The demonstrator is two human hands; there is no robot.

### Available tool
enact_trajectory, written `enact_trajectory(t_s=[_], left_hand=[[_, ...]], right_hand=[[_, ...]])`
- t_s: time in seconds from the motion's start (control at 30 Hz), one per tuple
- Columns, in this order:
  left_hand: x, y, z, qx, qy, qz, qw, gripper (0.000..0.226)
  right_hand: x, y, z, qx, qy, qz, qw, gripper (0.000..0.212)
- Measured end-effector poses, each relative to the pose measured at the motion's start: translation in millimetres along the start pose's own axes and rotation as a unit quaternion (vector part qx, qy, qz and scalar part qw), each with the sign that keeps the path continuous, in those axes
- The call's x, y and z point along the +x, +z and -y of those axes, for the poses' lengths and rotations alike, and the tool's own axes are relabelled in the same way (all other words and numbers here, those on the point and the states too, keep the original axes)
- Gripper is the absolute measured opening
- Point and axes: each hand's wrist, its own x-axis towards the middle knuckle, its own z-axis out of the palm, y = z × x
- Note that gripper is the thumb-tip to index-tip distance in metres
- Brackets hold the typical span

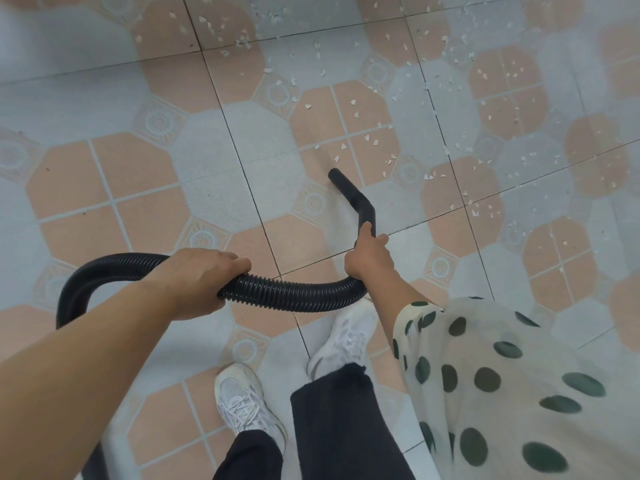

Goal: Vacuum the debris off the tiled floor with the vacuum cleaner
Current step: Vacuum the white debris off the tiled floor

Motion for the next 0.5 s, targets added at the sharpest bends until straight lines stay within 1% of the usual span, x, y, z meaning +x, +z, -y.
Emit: enact_trajectory(t_s=[0.1,0.33,0.5], left_hand=[[18,-5,-8,-0.010,0.000,-0.010,1.000,0.021],[53,-31,-19,-0.022,-0.034,-0.018,0.999,0.019],[66,-45,-27,-0.041,-0.038,-0.014,0.998,0.020]], right_hand=[[16,-14,-7,-0.003,0.003,-0.007,1.000,0.079],[57,-56,-4,-0.028,-0.016,-0.008,0.999,0.080],[69,-75,-6,-0.053,-0.039,0.016,0.998,0.082]])
